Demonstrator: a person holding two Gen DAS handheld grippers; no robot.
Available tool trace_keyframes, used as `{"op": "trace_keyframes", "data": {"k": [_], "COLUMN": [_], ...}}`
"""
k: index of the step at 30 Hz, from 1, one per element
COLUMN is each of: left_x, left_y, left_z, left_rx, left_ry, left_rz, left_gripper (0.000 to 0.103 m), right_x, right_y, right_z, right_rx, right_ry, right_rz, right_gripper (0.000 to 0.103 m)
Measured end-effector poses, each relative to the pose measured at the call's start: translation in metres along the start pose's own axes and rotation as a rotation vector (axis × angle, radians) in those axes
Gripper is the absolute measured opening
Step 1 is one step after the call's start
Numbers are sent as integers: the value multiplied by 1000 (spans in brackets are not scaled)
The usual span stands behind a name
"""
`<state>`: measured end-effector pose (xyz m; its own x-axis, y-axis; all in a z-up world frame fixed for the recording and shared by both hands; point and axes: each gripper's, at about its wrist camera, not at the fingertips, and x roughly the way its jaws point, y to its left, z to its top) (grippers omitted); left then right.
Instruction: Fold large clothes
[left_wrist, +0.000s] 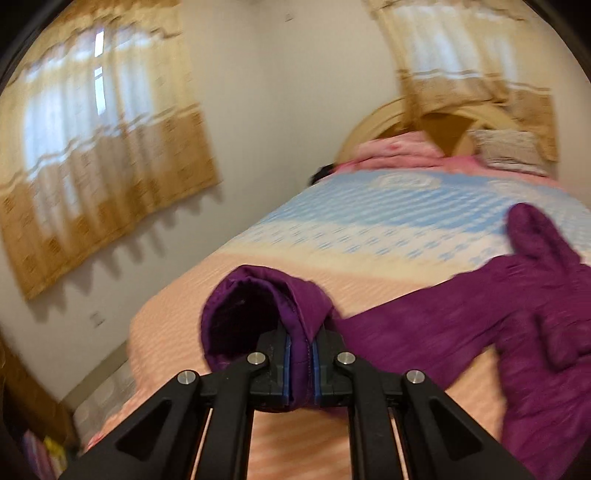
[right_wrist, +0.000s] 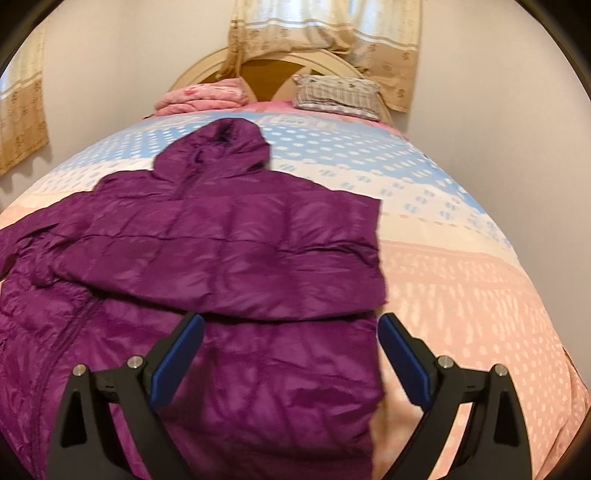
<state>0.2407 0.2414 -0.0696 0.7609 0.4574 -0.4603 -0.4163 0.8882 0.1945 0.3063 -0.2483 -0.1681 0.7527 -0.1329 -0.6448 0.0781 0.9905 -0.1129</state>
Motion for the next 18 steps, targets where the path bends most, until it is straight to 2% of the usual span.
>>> {"op": "trace_keyframes", "data": {"k": [8, 12, 18], "left_x": [-7, -15, -34], "left_y": [-110, -165, -239], "left_z": [24, 30, 38], "left_rx": [90, 135, 191], "left_ry": [-37, -43, -64], "left_rz": [-207, -294, -414], "left_gripper": [7, 7, 7], "right_x": [1, 6, 11], "right_y": [-22, -35, -32], "right_z": [-6, -12, -16], "right_rx": [32, 77, 68], "right_ry": [5, 20, 39], "right_rz": [-42, -35, -46], "right_gripper": [97, 97, 97]}}
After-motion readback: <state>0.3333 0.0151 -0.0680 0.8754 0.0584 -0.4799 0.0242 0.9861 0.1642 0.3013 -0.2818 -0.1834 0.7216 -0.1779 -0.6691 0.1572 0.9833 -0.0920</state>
